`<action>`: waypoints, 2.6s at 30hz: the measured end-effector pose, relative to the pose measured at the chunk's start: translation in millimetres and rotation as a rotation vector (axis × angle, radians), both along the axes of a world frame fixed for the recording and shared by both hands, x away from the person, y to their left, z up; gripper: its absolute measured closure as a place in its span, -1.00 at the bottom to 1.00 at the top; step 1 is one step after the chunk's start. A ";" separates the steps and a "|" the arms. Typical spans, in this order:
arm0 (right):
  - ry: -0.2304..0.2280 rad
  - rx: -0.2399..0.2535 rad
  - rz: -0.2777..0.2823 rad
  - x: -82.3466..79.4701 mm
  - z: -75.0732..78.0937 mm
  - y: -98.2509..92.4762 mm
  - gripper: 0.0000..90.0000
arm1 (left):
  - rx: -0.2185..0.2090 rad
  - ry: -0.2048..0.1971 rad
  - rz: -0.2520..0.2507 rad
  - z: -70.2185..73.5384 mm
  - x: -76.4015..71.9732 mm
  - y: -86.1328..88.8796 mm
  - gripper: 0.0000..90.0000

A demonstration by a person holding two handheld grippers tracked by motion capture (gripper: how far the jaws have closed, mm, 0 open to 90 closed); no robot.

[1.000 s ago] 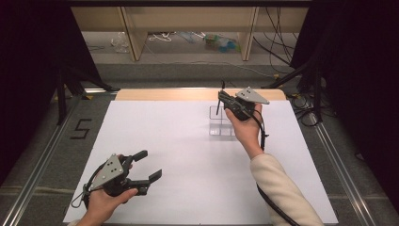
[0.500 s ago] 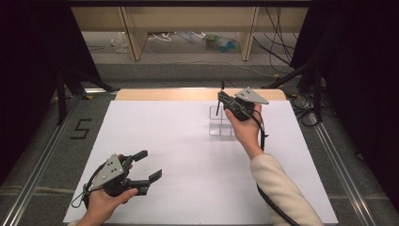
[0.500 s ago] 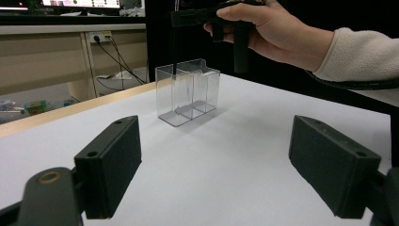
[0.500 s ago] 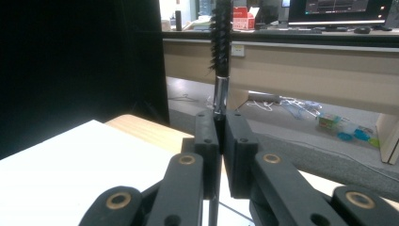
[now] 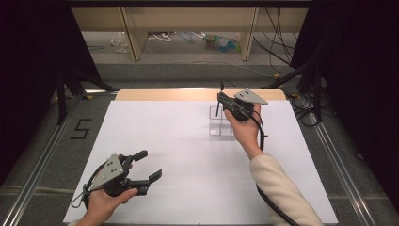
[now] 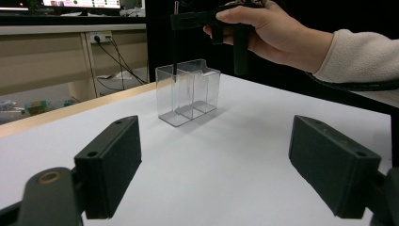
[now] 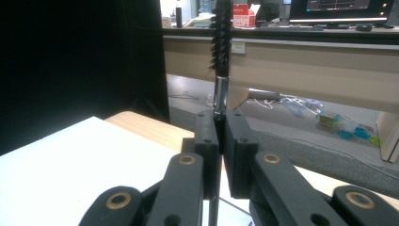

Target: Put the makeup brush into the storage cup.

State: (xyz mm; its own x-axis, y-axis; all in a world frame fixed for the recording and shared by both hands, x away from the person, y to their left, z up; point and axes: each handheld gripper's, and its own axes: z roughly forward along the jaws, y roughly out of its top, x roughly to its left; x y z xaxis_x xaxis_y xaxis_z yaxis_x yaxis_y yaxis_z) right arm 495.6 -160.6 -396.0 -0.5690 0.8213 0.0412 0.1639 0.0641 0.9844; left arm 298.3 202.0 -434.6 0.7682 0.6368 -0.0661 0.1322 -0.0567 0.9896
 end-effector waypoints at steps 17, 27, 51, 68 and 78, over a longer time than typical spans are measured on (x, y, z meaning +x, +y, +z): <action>0.010 -0.017 0.004 0.6 -3.5 1.9 0.90 | 0.004 0.003 0.001 0.2 -0.1 0.3 -0.61; 0.016 -0.019 0.002 1.6 -6.0 2.3 0.90 | 0.004 0.004 0.001 0.1 0.0 0.2 -0.61; 0.027 -0.036 0.006 2.8 -10.6 3.7 0.90 | 0.003 0.000 0.002 0.2 0.0 0.1 -0.62; 0.044 -0.046 0.016 3.1 -13.9 5.8 0.90 | 0.004 0.000 0.002 0.2 -0.1 0.2 -0.62; 0.053 -0.063 0.017 4.0 -16.3 5.6 0.90 | 0.004 0.001 0.001 0.2 -0.1 0.2 -0.62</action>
